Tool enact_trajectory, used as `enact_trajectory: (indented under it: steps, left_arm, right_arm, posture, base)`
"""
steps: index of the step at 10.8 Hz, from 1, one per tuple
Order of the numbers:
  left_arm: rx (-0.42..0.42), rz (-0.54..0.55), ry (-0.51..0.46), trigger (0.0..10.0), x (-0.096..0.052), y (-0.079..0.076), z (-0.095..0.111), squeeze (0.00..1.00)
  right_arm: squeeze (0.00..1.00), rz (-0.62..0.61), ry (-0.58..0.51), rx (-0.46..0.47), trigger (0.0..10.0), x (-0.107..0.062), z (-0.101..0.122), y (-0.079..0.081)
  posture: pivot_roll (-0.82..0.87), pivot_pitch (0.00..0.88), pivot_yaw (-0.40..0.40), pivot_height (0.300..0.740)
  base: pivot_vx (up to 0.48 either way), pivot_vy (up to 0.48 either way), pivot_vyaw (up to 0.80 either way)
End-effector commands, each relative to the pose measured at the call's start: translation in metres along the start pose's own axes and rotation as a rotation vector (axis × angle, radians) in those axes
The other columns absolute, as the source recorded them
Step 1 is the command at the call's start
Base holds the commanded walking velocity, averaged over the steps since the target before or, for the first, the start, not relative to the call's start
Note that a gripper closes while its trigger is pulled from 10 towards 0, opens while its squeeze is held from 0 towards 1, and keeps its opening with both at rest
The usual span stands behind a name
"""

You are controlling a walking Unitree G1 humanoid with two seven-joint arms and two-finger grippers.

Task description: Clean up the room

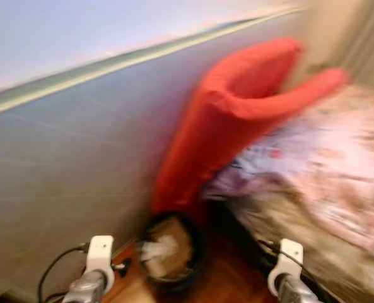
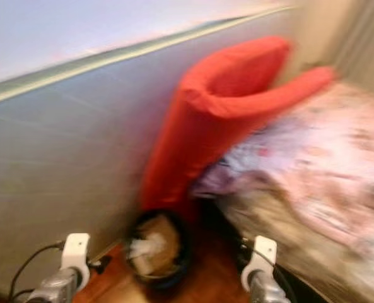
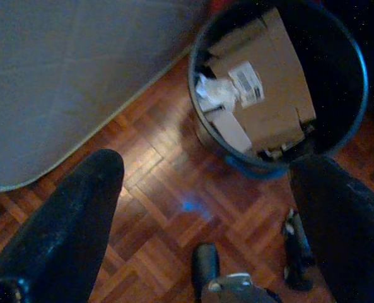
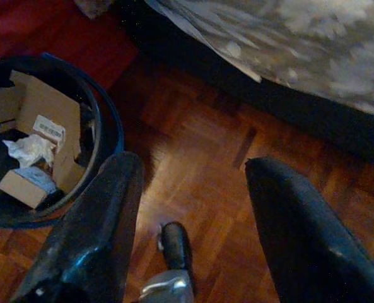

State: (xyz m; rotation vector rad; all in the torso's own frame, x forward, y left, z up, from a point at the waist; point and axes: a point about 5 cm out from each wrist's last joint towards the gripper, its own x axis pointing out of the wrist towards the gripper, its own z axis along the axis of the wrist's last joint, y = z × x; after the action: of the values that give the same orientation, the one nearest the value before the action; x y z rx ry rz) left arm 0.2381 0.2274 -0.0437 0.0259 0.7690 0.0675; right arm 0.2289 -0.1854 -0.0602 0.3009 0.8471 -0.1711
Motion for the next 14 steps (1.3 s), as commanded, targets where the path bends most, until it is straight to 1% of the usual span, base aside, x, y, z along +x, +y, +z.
enact_trajectory:
  steps: [1, 6, 9, 12, 14]
  left_arm:
    - [0.011, -0.006, 0.006, 10.0, 0.0000, -0.0022, -0.0016, 0.00]
    - [0.013, -0.006, 0.009, 10.0, -0.0001, -0.0029, -0.0026, 0.00]
    - [0.024, -0.009, 0.011, 10.0, -0.0002, -0.0026, -0.0030, 0.00]
    - [0.032, -0.014, 0.011, 10.0, -0.0003, -0.0021, -0.0028, 0.00]
    - [0.033, -0.015, 0.010, 10.0, -0.0002, -0.0019, -0.0024, 0.00]
  right_arm:
    - [0.00, -0.006, 0.006, -0.009, 10.0, -0.0002, 0.0001, -0.0022]
    - [0.00, -0.001, 0.008, -0.024, 10.0, -0.0003, -0.0001, -0.0029]
    - [0.00, 0.000, -0.008, -0.020, 10.0, -0.0005, 0.0006, -0.0028]
    - [0.00, 0.003, -0.008, -0.031, 10.0, -0.0004, 0.0004, -0.0023]
    - [0.00, -0.002, -0.011, -0.019, 10.0, -0.0004, 0.0007, -0.0021]
  posture:
    - [0.21, 0.029, -0.044, 0.740]
    - [0.21, 0.023, -0.047, 0.740]
    - [0.21, 0.022, -0.043, 0.740]
    - [0.21, 0.025, -0.040, 0.740]
    - [0.21, 0.026, -0.038, 0.740]
  base:
    - [0.000, 0.000, -0.78]
    - [0.000, 0.000, -0.78]
    - [0.000, 0.000, 0.00]
    - [0.000, -0.299, 0.00]
    - [0.000, -0.302, 0.00]
